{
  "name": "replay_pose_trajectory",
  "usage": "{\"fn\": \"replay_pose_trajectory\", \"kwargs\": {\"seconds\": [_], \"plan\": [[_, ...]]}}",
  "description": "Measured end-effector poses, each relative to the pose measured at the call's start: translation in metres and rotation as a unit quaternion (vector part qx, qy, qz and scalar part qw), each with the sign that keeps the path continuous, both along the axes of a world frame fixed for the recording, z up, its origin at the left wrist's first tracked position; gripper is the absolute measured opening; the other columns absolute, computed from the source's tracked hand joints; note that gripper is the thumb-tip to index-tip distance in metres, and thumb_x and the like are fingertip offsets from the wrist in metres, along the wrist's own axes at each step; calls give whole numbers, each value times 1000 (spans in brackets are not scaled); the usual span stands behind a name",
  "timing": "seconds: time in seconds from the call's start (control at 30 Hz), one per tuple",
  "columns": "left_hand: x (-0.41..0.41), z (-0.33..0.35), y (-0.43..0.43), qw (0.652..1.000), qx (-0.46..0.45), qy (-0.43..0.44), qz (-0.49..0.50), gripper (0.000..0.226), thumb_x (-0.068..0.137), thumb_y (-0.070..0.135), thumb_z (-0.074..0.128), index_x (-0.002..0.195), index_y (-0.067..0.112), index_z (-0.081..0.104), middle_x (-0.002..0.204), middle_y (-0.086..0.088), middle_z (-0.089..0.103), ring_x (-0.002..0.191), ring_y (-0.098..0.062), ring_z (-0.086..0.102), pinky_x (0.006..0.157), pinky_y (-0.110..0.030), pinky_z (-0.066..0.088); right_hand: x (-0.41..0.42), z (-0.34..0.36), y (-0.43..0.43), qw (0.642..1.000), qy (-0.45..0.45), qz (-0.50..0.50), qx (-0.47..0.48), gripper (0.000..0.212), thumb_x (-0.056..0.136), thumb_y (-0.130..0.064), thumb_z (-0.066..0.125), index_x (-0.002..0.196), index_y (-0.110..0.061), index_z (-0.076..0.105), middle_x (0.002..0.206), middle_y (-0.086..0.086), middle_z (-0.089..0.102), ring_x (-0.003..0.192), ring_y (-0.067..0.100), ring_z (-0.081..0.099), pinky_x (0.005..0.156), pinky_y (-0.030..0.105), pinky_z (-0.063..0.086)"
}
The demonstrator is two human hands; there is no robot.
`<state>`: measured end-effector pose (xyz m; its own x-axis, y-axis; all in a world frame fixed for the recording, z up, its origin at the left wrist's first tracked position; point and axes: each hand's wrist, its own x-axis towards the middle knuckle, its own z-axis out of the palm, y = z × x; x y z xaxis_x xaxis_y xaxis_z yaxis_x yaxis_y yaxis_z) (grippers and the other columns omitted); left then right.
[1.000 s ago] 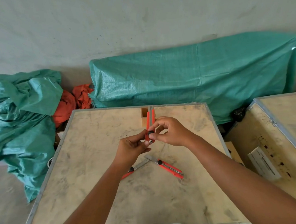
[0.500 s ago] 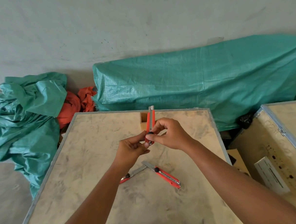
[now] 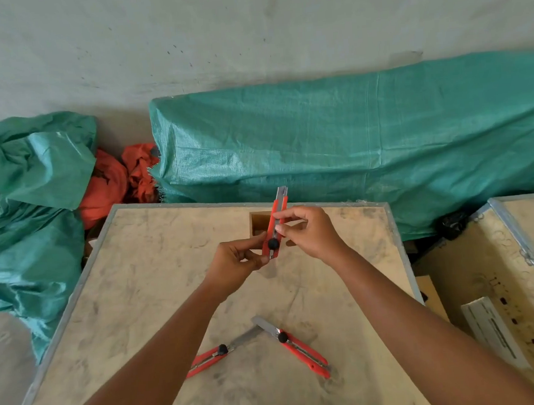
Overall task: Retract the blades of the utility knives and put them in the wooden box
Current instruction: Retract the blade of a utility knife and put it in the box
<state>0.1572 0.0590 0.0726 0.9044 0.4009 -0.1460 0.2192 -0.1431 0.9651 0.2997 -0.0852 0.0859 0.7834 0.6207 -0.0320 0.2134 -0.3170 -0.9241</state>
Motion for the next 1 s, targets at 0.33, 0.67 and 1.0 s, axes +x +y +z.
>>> {"fn": "replay_pose_trajectory", "kwargs": {"seconds": [0.33, 0.67, 1.0], "plan": [[89, -44, 44, 988, 104, 109, 45, 77, 69, 16, 89, 139, 15, 55, 144, -6, 55, 133, -23, 50, 112, -41, 40, 64, -50, 58, 991, -81, -93, -45, 21, 85, -13, 78, 100, -28, 80, 102, -8, 78, 75, 13, 74, 77, 39, 62], [104, -86, 51, 977, 98, 186, 22, 68, 79, 12, 80, 141, 18, 52, 134, 0, 64, 126, -20, 55, 102, -26, 40, 60, -109, 74, 978, -144, -106, -105, 24, 85, -6, 76, 106, -17, 81, 105, 5, 78, 92, 20, 70, 84, 33, 60], [84, -73, 45, 986, 83, 134, 53, 61, 80, 12, 80, 135, 25, 57, 130, -4, 66, 125, -22, 56, 99, -35, 45, 31, -103, 56, 983, -124, -97, -95, 35, 87, 2, 71, 118, -12, 76, 118, 14, 73, 105, 27, 68, 91, 28, 57]]}}
